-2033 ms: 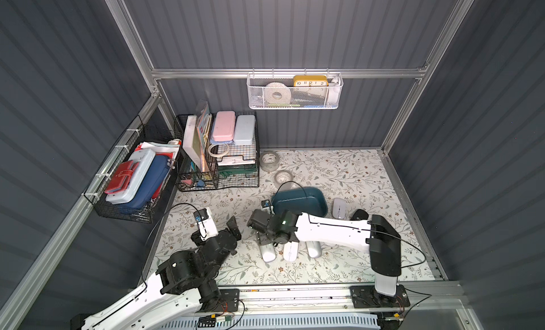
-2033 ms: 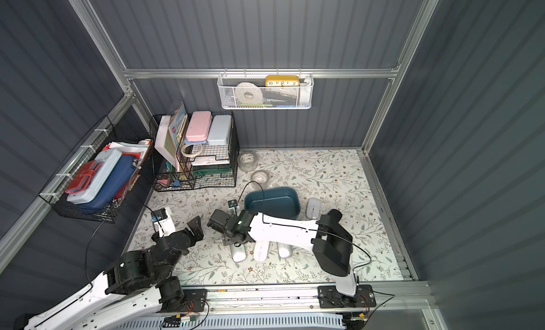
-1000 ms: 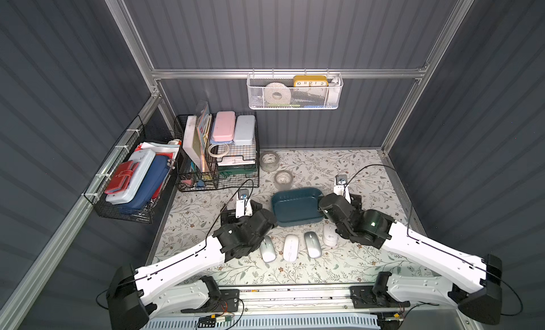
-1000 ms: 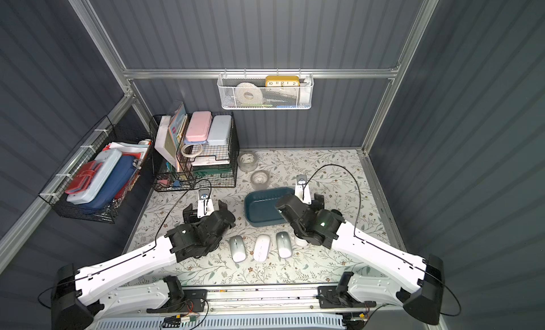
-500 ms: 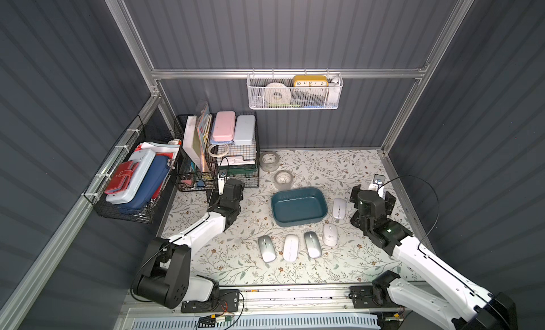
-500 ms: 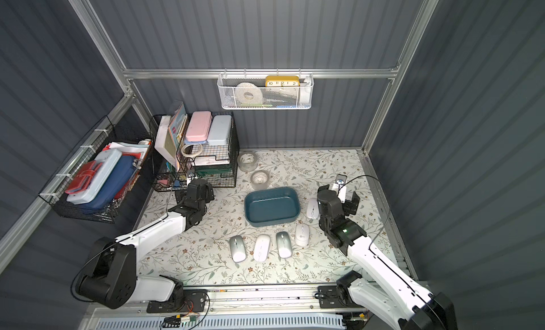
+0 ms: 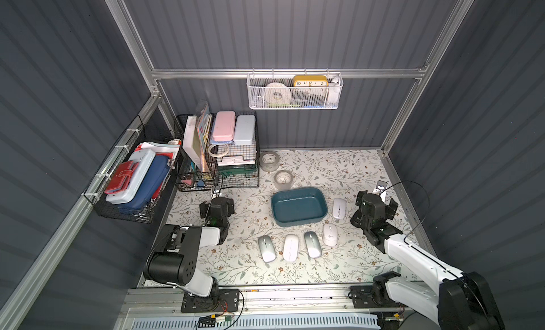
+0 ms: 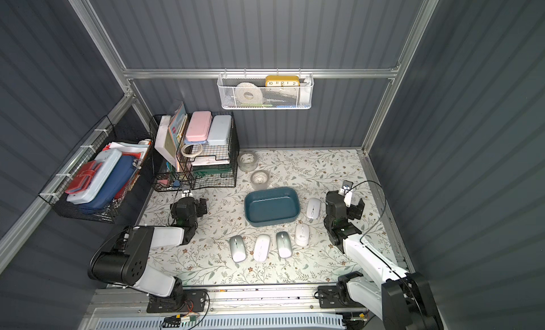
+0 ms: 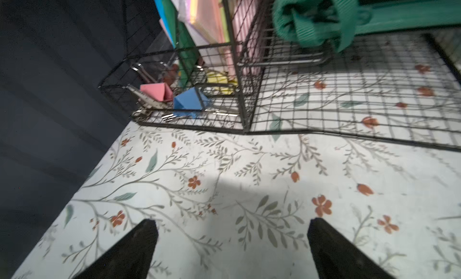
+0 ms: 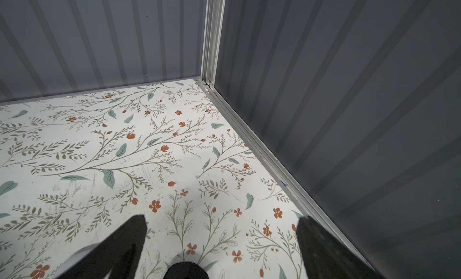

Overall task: Take out the mouse from the storage box
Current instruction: Reset both arms

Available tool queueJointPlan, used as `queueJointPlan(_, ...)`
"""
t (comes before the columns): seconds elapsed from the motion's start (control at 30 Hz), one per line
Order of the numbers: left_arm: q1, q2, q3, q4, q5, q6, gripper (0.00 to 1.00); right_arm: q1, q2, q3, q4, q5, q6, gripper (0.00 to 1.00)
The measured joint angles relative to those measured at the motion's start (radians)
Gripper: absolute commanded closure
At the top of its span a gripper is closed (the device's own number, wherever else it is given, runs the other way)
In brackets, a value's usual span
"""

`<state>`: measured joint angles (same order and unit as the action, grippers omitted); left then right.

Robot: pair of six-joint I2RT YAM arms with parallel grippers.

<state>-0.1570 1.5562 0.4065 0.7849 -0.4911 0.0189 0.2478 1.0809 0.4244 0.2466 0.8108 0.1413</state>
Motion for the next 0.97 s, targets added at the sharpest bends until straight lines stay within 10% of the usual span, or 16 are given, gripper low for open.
queueJointPlan(0.17,0.027,0.124,-0.047,0.294,0.162,0.034,0.01,-0.038,0.068,-0.106,0.238,-0.098,-0.046,0.01)
queueJointPlan(0.6,0.124,0.152,0.056,0.194,0.299,-0.02,0.01,-0.165,0.488,-0.114,0.717,-0.43,-0.135,0.01)
queueJointPlan(0.97,0.124,0.152,0.056,0.169,0.311,-0.027,0.01,-0.18,0.485,-0.08,0.738,-0.473,-0.112,0.01)
